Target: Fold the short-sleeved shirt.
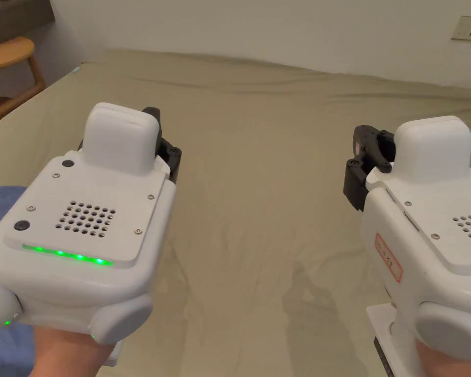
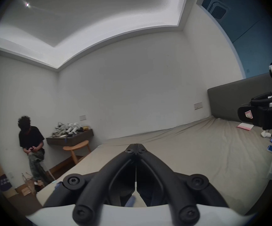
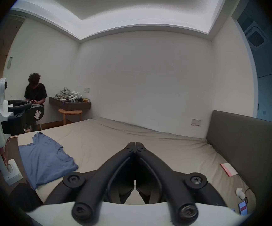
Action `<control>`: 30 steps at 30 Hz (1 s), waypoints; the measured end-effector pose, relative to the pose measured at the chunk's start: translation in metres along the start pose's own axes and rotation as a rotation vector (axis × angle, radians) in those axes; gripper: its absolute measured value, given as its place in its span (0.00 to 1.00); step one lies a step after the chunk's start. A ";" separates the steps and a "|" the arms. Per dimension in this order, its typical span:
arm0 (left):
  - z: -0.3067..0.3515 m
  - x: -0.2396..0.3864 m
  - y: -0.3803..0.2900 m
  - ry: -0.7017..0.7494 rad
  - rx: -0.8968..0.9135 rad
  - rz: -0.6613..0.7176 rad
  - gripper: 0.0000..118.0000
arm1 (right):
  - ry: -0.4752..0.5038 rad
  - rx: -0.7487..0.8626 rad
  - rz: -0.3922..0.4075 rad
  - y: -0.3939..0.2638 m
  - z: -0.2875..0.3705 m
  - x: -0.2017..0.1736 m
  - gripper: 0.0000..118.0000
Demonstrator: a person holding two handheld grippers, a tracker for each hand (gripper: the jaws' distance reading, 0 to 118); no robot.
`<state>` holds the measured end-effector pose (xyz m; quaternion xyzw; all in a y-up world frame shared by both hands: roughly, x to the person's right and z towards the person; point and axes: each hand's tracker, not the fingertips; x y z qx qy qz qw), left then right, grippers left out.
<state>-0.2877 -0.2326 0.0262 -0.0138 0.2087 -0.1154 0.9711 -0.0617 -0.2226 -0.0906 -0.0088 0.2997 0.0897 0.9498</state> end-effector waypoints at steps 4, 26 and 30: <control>0.009 -0.029 -0.005 0.087 -0.017 -0.003 0.00 | 0.098 0.001 0.004 0.000 -0.015 -0.031 0.01; 0.084 -0.140 -0.049 0.500 -0.164 -0.017 0.00 | 0.506 0.021 0.057 0.006 -0.051 -0.184 0.01; 0.076 -0.146 -0.062 0.478 -0.195 0.006 0.00 | 0.505 0.007 0.071 0.003 -0.057 -0.186 0.01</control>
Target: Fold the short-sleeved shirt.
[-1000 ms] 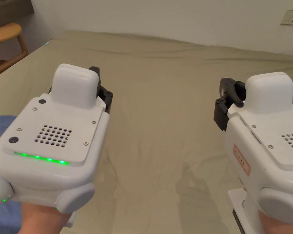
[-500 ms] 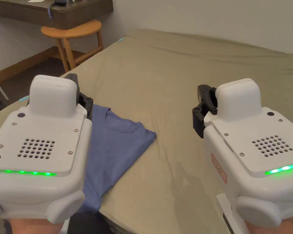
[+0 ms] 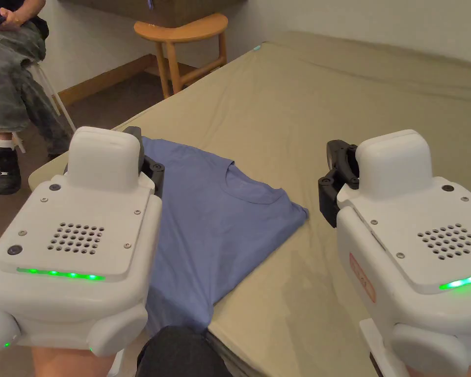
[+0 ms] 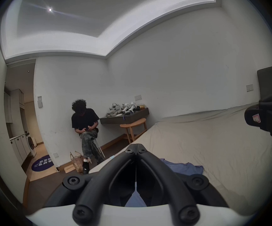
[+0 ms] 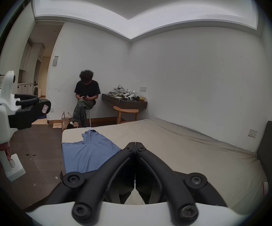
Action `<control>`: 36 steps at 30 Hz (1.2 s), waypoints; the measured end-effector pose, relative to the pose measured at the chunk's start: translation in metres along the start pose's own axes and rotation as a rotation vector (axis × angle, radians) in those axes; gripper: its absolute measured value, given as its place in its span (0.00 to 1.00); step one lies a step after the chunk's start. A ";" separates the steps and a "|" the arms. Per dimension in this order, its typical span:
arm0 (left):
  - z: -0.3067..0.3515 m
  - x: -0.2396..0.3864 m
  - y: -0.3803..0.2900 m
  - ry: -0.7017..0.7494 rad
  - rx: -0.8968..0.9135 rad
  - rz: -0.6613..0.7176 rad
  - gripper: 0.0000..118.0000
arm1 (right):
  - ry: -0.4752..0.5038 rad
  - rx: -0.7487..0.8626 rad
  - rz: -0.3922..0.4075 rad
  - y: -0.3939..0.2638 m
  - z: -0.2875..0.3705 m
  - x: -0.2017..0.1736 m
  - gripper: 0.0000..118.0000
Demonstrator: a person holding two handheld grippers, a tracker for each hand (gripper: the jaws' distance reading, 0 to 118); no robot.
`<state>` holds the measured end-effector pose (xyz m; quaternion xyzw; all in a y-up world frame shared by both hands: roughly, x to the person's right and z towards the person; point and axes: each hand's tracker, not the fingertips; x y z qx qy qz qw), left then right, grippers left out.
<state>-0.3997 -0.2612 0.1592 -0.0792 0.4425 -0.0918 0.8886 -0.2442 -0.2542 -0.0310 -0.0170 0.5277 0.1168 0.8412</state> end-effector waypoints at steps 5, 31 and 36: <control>-0.043 0.002 -0.032 -0.111 -0.183 0.020 0.00 | -0.008 -0.038 0.009 -0.006 -0.006 0.008 0.01; -0.291 -0.002 -0.242 -0.230 -0.996 0.176 0.99 | -0.103 -0.268 0.004 -0.071 -0.068 0.048 0.01; -0.297 -0.008 -0.249 -0.264 -0.910 0.120 0.64 | -0.096 -0.278 0.000 -0.074 -0.074 0.045 0.01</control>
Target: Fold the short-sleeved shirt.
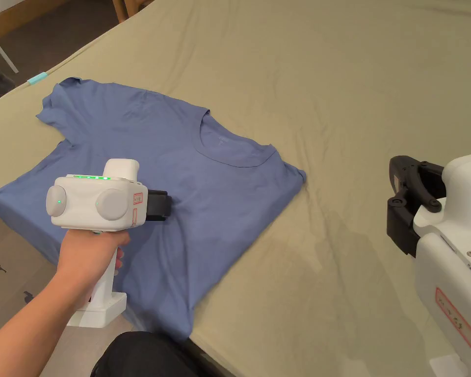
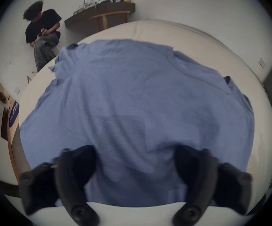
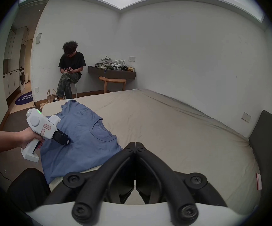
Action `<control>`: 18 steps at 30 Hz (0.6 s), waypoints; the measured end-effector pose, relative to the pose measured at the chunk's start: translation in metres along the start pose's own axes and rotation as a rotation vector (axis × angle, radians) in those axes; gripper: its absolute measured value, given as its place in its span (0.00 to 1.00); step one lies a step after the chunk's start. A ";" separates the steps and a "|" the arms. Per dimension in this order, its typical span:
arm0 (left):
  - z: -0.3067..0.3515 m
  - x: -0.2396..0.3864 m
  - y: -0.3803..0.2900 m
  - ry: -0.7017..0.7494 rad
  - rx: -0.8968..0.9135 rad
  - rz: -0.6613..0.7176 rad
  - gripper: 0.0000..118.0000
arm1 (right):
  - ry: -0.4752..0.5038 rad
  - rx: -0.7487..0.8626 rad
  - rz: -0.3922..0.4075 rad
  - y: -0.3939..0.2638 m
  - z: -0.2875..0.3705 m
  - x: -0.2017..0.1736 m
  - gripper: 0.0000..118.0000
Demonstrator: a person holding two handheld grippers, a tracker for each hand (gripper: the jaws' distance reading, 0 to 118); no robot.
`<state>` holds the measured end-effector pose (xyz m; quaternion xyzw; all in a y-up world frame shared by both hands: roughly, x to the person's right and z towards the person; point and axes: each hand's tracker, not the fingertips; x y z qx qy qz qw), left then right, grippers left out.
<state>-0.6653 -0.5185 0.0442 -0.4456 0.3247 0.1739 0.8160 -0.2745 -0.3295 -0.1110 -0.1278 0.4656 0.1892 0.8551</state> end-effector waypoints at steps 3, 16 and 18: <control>0.015 0.013 -0.001 0.005 0.039 -0.055 0.24 | 0.008 -0.004 -0.004 0.000 0.000 -0.002 0.01; 0.026 -0.021 -0.028 -0.180 0.154 0.119 0.00 | 0.016 -0.005 -0.030 0.002 0.015 0.000 0.01; 0.029 -0.021 -0.030 -0.194 0.179 0.214 0.00 | 0.013 -0.004 -0.028 0.003 0.016 0.000 0.01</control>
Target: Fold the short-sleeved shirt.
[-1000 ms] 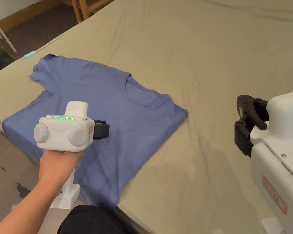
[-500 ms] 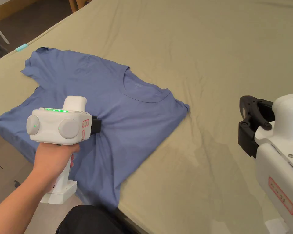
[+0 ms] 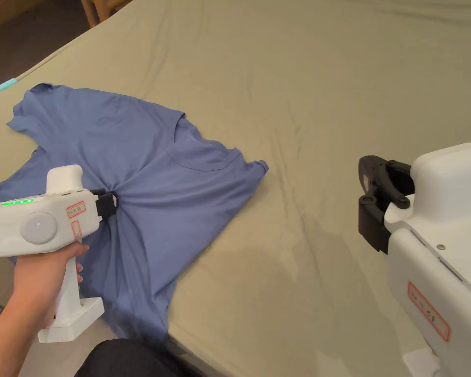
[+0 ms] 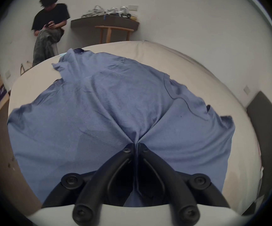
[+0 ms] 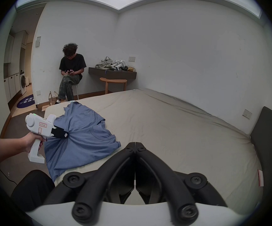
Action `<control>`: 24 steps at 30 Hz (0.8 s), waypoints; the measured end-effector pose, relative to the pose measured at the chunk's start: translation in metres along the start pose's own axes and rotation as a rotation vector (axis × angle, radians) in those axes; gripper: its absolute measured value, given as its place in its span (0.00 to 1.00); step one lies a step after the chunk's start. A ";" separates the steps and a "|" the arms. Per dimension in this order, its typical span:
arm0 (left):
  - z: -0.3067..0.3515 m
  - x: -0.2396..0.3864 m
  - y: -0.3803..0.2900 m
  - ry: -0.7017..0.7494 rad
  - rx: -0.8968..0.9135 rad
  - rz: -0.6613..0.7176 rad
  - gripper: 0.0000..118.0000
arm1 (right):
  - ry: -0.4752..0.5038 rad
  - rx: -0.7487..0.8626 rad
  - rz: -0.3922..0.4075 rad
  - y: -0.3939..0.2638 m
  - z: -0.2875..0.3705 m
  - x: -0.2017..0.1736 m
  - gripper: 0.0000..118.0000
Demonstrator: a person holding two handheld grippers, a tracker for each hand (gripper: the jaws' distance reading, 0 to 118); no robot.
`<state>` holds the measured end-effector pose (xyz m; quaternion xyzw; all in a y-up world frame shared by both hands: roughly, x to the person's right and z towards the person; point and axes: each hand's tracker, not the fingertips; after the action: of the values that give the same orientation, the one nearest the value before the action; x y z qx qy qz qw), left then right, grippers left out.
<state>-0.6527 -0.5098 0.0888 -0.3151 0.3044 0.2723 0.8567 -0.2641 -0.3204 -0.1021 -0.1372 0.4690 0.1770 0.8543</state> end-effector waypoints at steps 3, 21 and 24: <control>0.018 0.005 -0.003 -0.044 0.101 0.027 0.00 | 0.000 -0.001 0.003 0.001 0.003 -0.001 0.01; 0.160 0.159 0.117 -0.520 0.555 -0.129 0.00 | -0.080 0.090 -0.026 0.016 0.054 0.015 0.01; 0.191 0.211 0.142 -0.585 0.614 -0.210 0.00 | -0.124 0.126 -0.066 0.017 0.076 0.032 0.01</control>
<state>-0.5389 -0.2245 0.0065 0.0155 0.0819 0.1586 0.9838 -0.1985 -0.2690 -0.0905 -0.0872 0.4207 0.1271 0.8940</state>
